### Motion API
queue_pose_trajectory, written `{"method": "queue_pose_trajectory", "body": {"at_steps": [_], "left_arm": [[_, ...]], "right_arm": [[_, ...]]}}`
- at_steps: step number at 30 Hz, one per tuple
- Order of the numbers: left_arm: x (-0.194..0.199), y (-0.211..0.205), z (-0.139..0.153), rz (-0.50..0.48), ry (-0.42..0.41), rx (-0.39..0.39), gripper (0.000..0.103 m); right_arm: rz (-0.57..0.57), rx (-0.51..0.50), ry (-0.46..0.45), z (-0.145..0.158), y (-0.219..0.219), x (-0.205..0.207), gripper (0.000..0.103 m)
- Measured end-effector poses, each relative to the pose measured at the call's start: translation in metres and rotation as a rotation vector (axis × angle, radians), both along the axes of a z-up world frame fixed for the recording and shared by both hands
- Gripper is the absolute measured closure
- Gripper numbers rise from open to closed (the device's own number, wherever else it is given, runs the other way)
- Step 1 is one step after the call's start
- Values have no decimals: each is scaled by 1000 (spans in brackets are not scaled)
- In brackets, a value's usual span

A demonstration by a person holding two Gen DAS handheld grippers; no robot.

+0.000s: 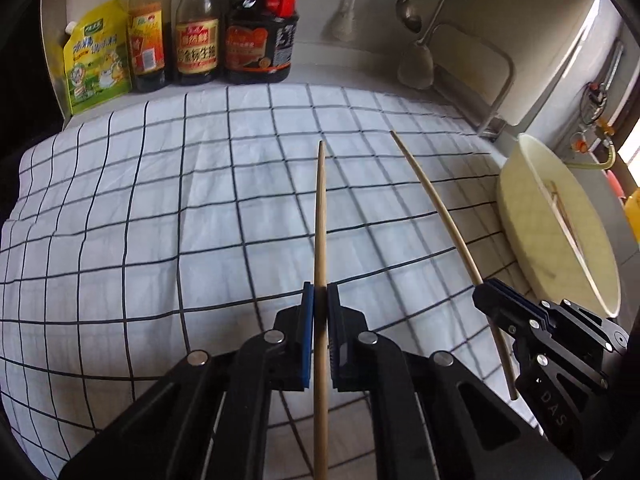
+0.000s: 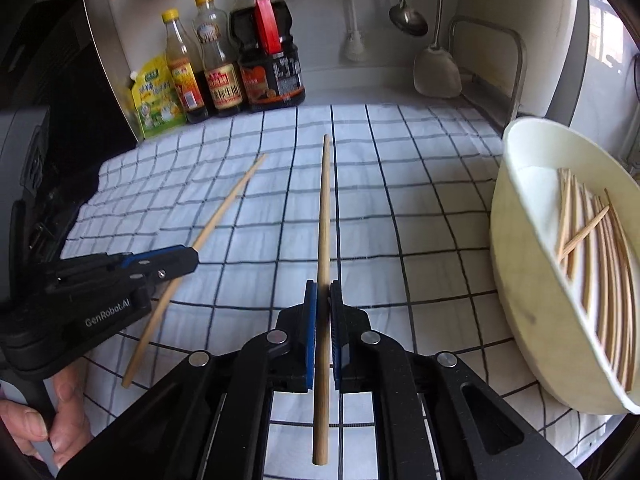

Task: Organize utensils
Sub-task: 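Separate the last two chopsticks and position both tools over them, then carry the right tool's chopstick over the basin while the left tool carries its own, then open the right tool over the water while the left tool releases its chopstick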

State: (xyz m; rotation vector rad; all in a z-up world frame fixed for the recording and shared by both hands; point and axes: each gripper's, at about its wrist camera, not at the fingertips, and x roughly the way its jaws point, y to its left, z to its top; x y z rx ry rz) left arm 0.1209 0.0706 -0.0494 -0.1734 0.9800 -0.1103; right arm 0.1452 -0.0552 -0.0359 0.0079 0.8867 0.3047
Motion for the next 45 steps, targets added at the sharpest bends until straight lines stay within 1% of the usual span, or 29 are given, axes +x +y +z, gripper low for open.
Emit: {"method": "queue_pose_trajectory", "body": {"at_steps": [3, 7, 12, 14, 16, 20, 23, 26, 28, 31, 33, 34, 35, 36, 37, 38, 41, 45], "left_arm": [[-4, -10, 18, -32, -36, -16, 96], [-2, -32, 45, -93, -83, -40, 96], [9, -79, 72, -190, -137, -49, 96], [17, -102, 77, -240, -144, -67, 96], [24, -125, 83, -282, -154, -65, 96], [43, -176, 88, -357, -157, -53, 96], [56, -207, 87, -394, -153, -37, 96], [66, -233, 82, -430, -137, -31, 96], [71, -249, 76, -444, -128, -10, 96], [76, -260, 69, -454, -117, 12, 95], [79, -263, 66, -451, -115, 23, 84], [79, -263, 66, -444, -119, 36, 66], [77, -261, 67, -433, -136, 48, 41], [76, -258, 69, -421, -161, 54, 32], [73, -254, 73, -407, -194, 63, 29], [71, -251, 75, -399, -209, 76, 29], [72, -241, 81, -383, -220, 81, 29], [72, -232, 83, -360, -224, 64, 28]], "right_arm": [[-14, 25, -40, 16, -8, -7, 97], [-71, 60, -93, 38, -34, -15, 97], [-195, 92, -149, 62, -92, -24, 97], [-252, 102, -168, 68, -116, -28, 97], [-323, 108, -181, 72, -144, -31, 97], [-442, 131, -166, 68, -193, -27, 97], [-488, 137, -147, 60, -214, -21, 97], [-519, 128, -128, 51, -227, -15, 97], [-533, 138, -112, 45, -233, -13, 97], [-551, 132, -109, 40, -238, -13, 97], [-556, 121, -110, 39, -239, -12, 96], [-560, 115, -107, 37, -240, -13, 96], [-565, 115, -109, 37, -240, -14, 93], [-570, 118, -112, 37, -241, -15, 88], [-574, 119, -118, 37, -242, -17, 87], [-576, 119, -123, 38, -241, -19, 87], [-585, 135, -133, 40, -242, -25, 87], [-595, 127, -150, 42, -240, -33, 84]]}}
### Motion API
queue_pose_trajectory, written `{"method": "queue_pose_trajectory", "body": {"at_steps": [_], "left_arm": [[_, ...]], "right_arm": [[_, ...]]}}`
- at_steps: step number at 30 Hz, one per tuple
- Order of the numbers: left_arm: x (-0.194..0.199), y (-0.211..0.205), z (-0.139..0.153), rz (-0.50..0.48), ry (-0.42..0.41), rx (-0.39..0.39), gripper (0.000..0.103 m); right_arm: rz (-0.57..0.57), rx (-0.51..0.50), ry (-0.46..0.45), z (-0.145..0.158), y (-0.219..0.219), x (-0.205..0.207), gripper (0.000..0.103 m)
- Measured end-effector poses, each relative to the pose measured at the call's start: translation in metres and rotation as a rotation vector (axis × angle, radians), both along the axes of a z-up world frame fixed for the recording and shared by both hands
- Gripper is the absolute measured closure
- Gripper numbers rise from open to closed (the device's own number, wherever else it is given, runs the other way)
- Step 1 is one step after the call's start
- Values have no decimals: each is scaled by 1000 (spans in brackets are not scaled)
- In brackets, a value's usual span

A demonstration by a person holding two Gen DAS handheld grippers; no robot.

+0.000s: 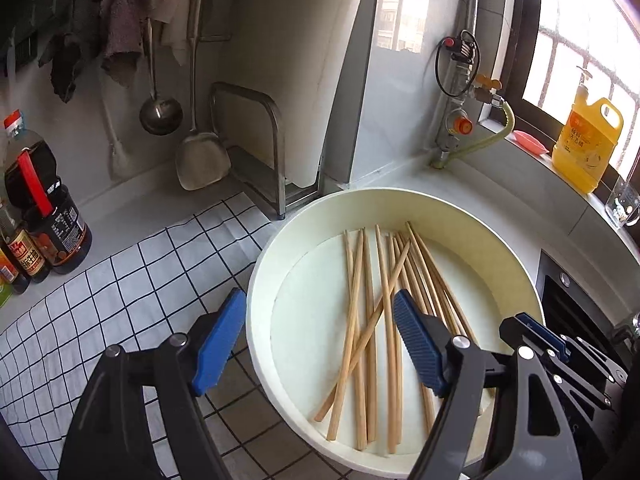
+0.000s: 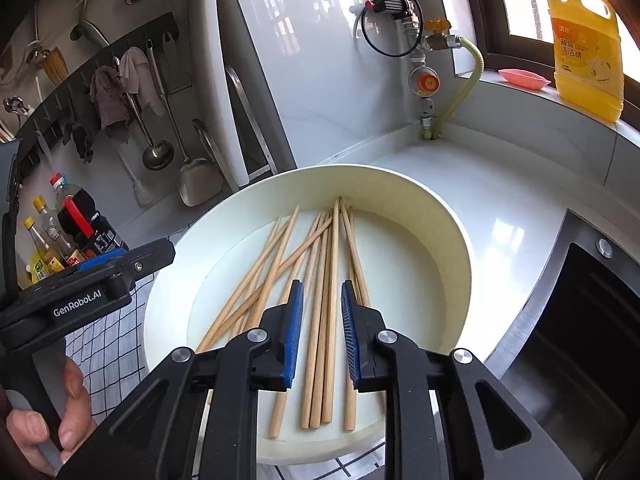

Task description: Organize utensils

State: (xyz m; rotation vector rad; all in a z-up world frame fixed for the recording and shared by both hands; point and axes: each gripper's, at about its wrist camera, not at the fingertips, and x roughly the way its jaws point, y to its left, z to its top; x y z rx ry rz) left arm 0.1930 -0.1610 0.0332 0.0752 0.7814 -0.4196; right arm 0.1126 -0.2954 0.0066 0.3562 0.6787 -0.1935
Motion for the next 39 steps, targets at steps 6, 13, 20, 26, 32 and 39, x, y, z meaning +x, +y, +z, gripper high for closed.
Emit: {"method": "queue_pose_trajectory", "body": {"at_steps": [6, 13, 20, 26, 32, 39], "left_arm": [[-1, -1, -3, -12, -5, -8, 25], [-6, -6, -2, -23, -41, 33, 22], [-13, -4, 4, -23, -68, 37, 20], [-14, -1, 9, -16, -80, 28, 15], [-16, 3, 13, -8, -90, 19, 11], [-18, 5, 19, 8, -111, 21, 7]], "right_arm": [[-14, -24, -30, 9, 4, -12, 78], [-32, -59, -33, 12, 7, -17, 70], [-25, -66, -27, 11, 10, -16, 69], [-27, -69, -21, 10, 10, -16, 64], [-27, -69, -21, 10, 11, -15, 60], [-26, -69, -22, 10, 11, -15, 58]]}}
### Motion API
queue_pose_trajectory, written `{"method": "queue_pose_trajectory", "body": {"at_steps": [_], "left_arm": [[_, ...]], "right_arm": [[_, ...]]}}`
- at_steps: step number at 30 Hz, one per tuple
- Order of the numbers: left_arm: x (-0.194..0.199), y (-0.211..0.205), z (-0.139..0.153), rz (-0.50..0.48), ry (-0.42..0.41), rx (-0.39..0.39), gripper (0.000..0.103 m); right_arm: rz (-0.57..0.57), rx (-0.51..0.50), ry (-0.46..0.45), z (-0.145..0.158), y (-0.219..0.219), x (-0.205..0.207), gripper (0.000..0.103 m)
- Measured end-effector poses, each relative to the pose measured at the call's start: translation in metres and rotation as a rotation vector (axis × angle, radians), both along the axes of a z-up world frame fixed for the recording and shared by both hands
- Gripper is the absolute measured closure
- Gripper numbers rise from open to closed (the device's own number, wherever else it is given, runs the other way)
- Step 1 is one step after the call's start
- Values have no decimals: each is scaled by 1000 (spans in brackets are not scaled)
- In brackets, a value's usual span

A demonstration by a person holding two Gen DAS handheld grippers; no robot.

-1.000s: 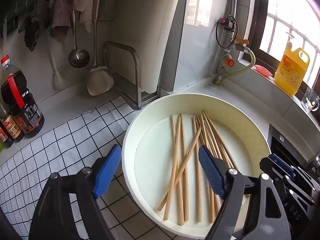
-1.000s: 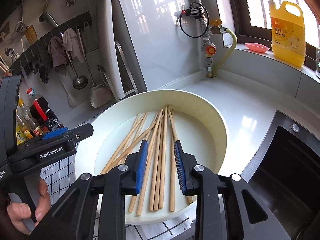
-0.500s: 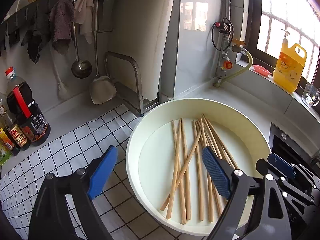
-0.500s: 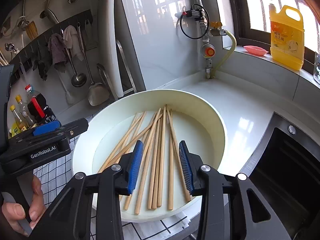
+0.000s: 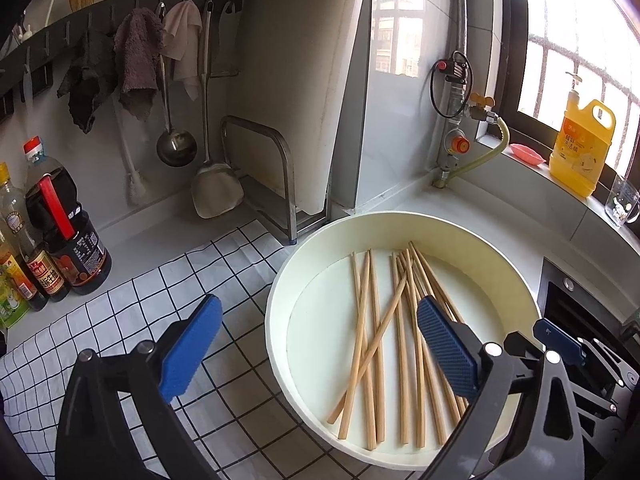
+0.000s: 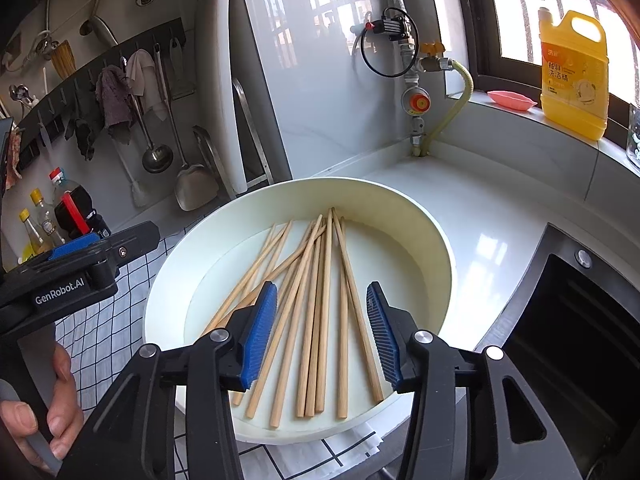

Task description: Organize utensils

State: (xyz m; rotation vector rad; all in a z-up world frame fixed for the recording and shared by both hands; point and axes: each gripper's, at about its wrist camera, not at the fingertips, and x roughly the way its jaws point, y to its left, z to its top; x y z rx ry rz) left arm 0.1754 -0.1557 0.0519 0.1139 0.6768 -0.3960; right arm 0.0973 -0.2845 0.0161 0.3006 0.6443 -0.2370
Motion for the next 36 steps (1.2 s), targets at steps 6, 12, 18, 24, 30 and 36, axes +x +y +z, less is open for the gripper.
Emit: {"method": "queue_pose_trajectory", "body": {"at_steps": [6, 12, 18, 24, 30, 36], "left_arm": [[0, -2, 0, 4, 0, 17, 6], [-2, -6, 1, 20, -19, 51, 6], [-2, -4, 2, 33, -16, 52, 6], [-1, -4, 2, 37, -10, 55, 6], [-3, -4, 3, 36, -18, 61, 6], [-3, -6, 2, 33, -12, 73, 6]], "right_arm": [[-2, 0, -1, 0, 0, 0, 56], [-2, 1, 1, 0, 1, 0, 56], [0, -1, 1, 0, 2, 0, 54], [1, 0, 6, -2, 2, 2, 53], [5, -1, 10, -2, 3, 2, 53], [4, 0, 10, -2, 4, 2, 52]]}}
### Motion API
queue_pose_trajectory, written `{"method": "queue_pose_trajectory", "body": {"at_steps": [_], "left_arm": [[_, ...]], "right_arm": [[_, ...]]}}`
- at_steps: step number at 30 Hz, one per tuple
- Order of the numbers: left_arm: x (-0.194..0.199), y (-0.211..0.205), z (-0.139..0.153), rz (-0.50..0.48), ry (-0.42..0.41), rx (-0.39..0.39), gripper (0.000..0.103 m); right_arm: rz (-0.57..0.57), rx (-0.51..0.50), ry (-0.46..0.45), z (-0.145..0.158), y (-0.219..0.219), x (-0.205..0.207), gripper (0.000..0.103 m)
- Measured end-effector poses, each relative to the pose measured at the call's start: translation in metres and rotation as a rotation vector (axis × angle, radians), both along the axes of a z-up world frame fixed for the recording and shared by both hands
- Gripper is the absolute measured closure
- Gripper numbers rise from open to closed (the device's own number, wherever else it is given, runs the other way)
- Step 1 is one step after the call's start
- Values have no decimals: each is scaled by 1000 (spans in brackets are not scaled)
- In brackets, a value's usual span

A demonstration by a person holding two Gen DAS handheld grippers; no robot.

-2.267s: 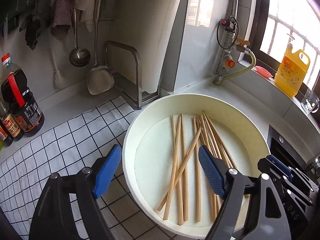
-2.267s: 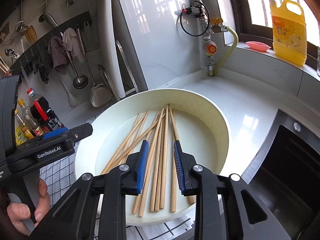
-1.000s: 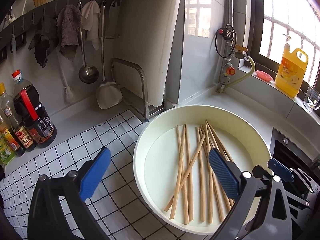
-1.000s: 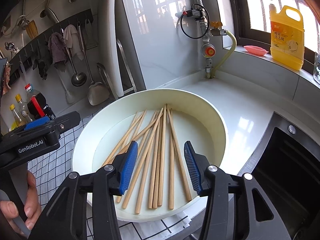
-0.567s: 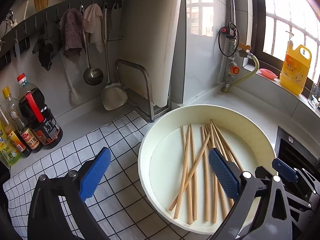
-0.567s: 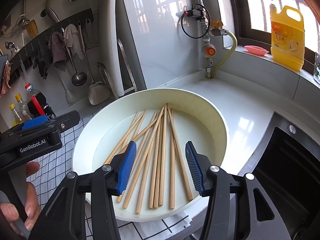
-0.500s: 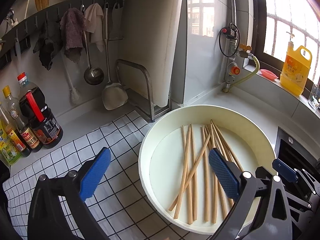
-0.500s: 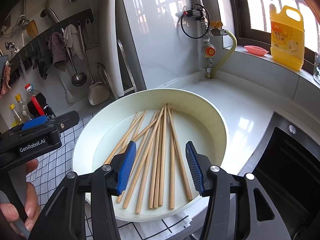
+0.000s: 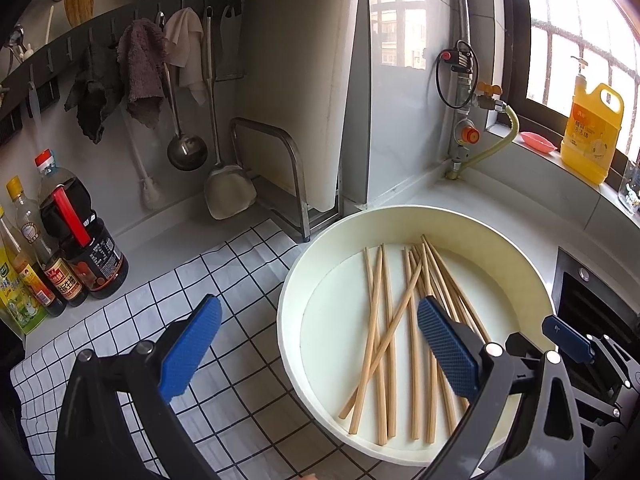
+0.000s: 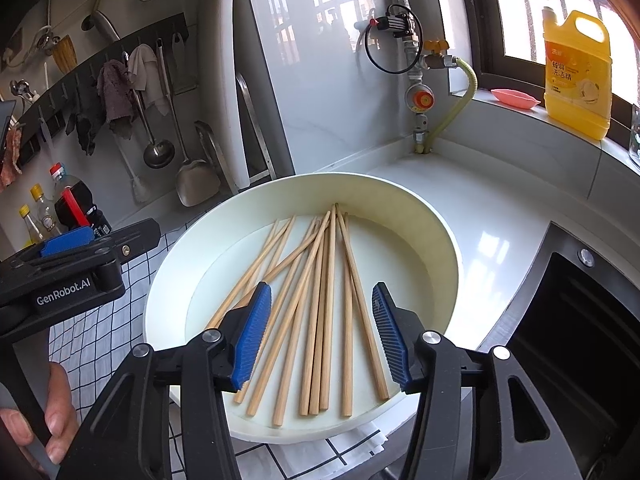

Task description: Organize utensils

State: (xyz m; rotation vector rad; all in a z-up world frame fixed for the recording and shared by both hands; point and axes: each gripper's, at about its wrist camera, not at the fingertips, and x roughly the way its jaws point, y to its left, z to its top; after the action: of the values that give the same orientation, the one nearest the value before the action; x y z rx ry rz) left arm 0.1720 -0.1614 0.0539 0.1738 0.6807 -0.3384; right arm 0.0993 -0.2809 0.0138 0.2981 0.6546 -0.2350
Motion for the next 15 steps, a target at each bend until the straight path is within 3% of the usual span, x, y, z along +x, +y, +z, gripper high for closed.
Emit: {"method": "queue_pose_trajectory", "body": {"at_steps": [15], "left_arm": [[-3, -5, -2, -48, 6, 0, 6]], "right_arm": [[4, -1, 3, -1, 3, 1, 52]]}}
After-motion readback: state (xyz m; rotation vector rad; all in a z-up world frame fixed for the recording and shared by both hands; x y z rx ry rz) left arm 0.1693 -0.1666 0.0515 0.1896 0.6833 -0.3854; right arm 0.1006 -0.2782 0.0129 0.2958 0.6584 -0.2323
